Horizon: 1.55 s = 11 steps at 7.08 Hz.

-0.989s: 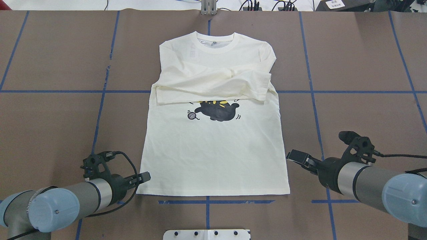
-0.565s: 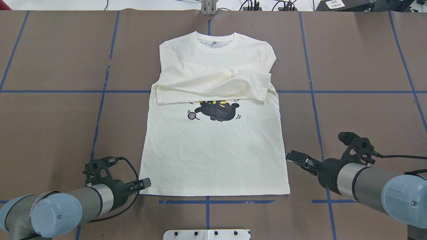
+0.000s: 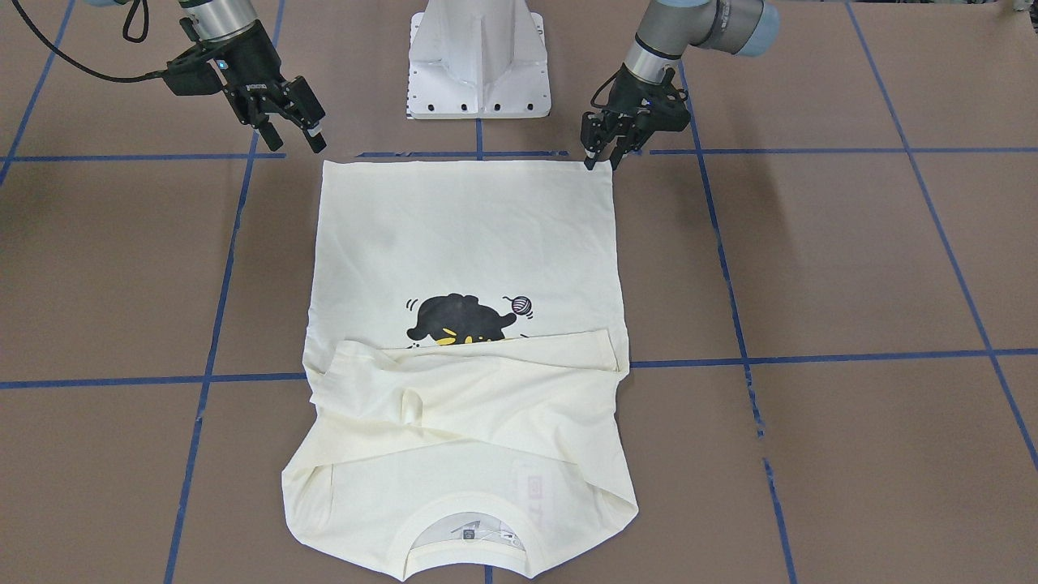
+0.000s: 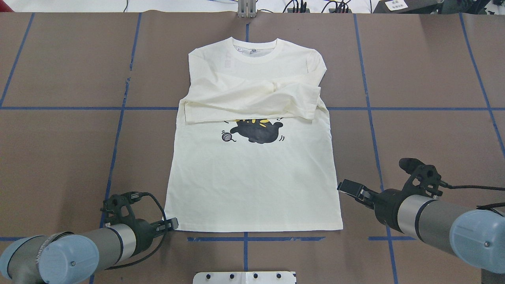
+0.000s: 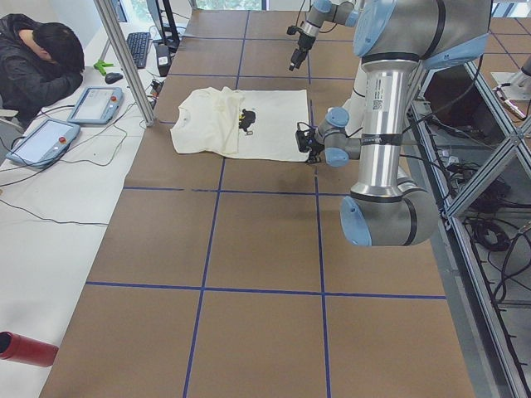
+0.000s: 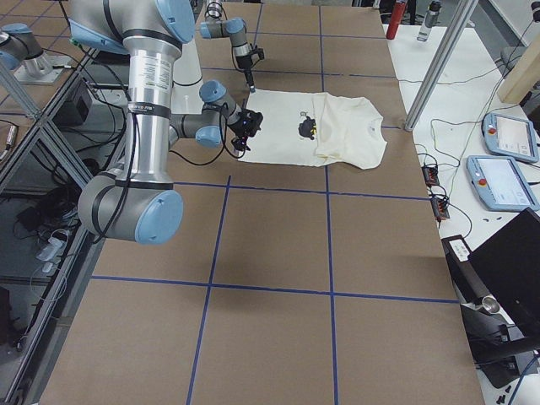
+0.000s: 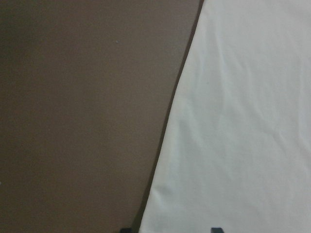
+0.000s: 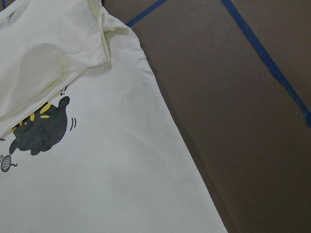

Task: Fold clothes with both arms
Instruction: 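Lower both grippers to the hem corners nearest the robot and grasp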

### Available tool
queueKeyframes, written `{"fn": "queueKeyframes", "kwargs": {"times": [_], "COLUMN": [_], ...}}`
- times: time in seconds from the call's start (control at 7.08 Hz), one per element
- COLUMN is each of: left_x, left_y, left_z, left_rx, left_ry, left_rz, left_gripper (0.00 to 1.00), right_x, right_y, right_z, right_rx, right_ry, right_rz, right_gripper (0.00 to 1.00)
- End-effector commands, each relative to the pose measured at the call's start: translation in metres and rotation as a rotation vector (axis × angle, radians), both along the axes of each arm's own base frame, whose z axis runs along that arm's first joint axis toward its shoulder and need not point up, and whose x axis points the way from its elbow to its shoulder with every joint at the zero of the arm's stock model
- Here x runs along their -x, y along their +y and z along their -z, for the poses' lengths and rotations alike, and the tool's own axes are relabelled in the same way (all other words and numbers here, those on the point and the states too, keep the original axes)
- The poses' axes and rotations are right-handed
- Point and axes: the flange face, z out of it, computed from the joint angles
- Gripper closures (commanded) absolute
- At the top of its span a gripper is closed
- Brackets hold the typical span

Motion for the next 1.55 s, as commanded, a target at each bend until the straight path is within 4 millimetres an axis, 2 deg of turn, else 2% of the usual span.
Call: {"fn": "queueKeyframes", "kwargs": {"times": [0.0,0.28,0.42,0.57,0.71,0.99,1.27,1.41], "left_x": [0.000,0.002,0.005,0.010,0.009,0.009,0.013,0.019], "left_y": [0.001,0.000,0.000,0.001,0.000,0.000,-0.004,-0.004], "left_z": [0.002,0.000,0.007,0.016,0.021,0.027,0.032,0.035], "left_rx": [0.002,0.001,0.000,-0.004,-0.004,-0.006,-0.027,-0.030], "left_ry": [0.004,0.001,0.015,0.034,0.044,0.057,0.064,0.072], "left_rz": [0.003,0.006,0.007,0.007,0.007,0.010,0.050,0.057], "left_gripper": [1.00,1.00,1.00,1.00,1.00,1.00,1.00,1.00], "right_x": [0.001,0.003,0.003,0.006,0.012,0.025,0.051,0.077], "right_y": [0.002,0.003,0.004,0.009,0.019,0.033,0.040,0.038], "right_z": [0.000,0.001,0.001,-0.001,-0.004,-0.014,-0.022,-0.025], "right_rx": [-0.002,-0.003,-0.002,0.026,0.085,0.121,0.130,0.130], "right_ry": [0.002,-0.003,-0.001,-0.004,-0.017,0.035,0.095,0.103], "right_rz": [0.001,0.005,0.007,0.008,0.000,-0.023,-0.041,-0.041], "right_gripper": [0.02,0.01,0.02,0.07,0.17,0.20,0.18,0.18]}}
